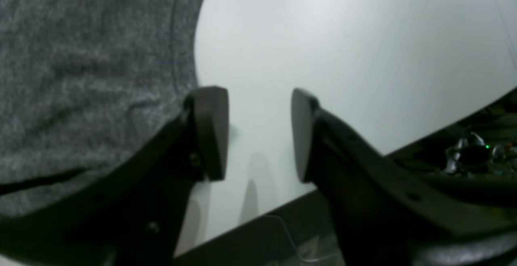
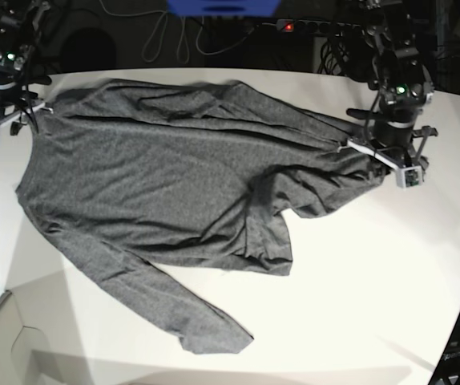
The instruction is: Layout the t-shirt on the table in an organized manner, then fold the t-shirt properly
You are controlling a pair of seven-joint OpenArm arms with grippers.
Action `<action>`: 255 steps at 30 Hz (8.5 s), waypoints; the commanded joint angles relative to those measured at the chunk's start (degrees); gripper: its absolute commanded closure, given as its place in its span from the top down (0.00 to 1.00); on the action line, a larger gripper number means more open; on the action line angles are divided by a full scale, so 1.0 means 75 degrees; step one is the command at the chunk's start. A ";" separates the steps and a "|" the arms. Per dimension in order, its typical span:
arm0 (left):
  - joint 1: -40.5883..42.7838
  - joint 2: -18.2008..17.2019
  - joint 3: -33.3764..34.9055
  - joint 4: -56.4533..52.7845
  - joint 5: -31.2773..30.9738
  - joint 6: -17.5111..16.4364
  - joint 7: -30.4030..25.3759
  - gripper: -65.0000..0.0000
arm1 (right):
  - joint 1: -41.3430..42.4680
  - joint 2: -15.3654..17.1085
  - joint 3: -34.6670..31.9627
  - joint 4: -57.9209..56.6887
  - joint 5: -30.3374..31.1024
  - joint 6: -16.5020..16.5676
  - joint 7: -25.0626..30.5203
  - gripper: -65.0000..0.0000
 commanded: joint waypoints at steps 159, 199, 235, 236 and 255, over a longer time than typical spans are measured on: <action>-0.4321 0.0834 0.4240 -0.3916 0.2088 0.0075 -0.2936 0.00 | 0.0017 0.0248 0.0034 -0.0270 -0.0042 -0.0015 0.0144 0.40; -0.5013 -0.0550 0.1731 -0.2451 0.2088 0.0005 -0.2444 0.00 | 0.0005 0.0213 0.0034 -0.0270 -0.0031 -0.0015 0.0144 0.40; -0.8682 -0.0561 0.1708 -1.0105 0.2076 0.0063 -0.4530 0.44 | -0.0030 0.0202 0.0046 -0.0270 -0.0031 -0.0015 0.0144 0.40; -0.8670 -0.0573 0.1684 -1.0105 0.2076 0.0063 -0.4530 0.47 | -0.0030 0.0202 0.0046 -0.0270 -0.0031 -0.0015 0.0144 0.40; -0.3700 -0.0362 -0.0285 -0.4069 0.2076 -0.0030 -0.1647 0.48 | 0.0075 0.0202 -0.0212 -0.0270 -0.0031 -0.0015 0.0144 0.40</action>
